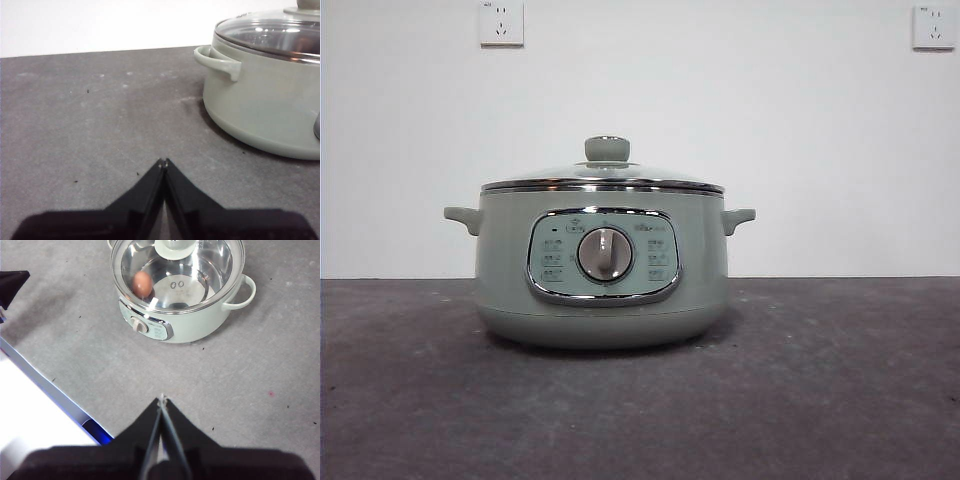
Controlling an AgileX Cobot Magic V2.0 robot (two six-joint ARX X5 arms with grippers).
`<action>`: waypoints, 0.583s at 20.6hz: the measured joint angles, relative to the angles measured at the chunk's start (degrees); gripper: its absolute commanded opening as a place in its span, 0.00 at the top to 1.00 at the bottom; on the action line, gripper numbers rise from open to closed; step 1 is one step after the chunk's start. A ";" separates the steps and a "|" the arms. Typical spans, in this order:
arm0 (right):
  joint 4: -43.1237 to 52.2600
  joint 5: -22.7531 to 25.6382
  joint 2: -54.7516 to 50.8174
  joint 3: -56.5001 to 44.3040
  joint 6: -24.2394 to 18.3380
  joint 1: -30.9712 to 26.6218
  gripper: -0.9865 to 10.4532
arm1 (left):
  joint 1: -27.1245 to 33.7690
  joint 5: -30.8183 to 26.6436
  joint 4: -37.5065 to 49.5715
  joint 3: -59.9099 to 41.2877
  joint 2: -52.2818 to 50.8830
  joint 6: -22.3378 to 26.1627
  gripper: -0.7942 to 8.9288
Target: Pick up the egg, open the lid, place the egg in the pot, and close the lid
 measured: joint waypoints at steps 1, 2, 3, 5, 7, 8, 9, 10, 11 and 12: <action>0.00 0.00 0.00 0.00 0.00 0.00 0.91 | 0.00 0.00 0.00 0.00 0.42 0.00 0.92; -0.02 0.00 0.00 0.00 0.00 0.00 0.91 | 0.00 0.00 0.00 0.00 0.81 0.00 0.92; -0.02 0.00 0.00 0.00 0.00 0.00 0.91 | 0.00 0.00 0.00 0.00 1.18 0.00 0.92; -0.02 0.00 0.00 0.00 0.00 0.00 0.91 | 0.00 0.00 0.00 0.00 1.97 0.00 0.92; 0.00 -0.02 0.00 0.00 0.00 0.02 0.91 | 0.00 0.00 0.00 0.00 2.58 0.00 0.92; 0.00 0.68 -0.02 0.00 -0.11 -0.15 0.91 | 0.00 0.00 0.00 0.00 2.86 0.00 0.92; 0.00 2.34 -0.48 -0.04 -0.90 -1.01 0.91 | 0.00 0.00 0.00 0.00 3.15 0.00 0.92; 0.26 3.06 -1.25 -0.15 -1.42 -2.40 0.91 | 0.00 0.00 0.00 0.00 3.41 0.00 0.92; 3.04 3.10 -2.99 -0.68 -1.84 -4.70 0.91 | 0.00 0.00 0.00 0.00 3.67 0.00 0.92; 6.75 2.01 -4.98 -1.44 -1.99 -6.91 0.91 | 0.00 0.00 0.00 0.00 3.87 0.00 0.92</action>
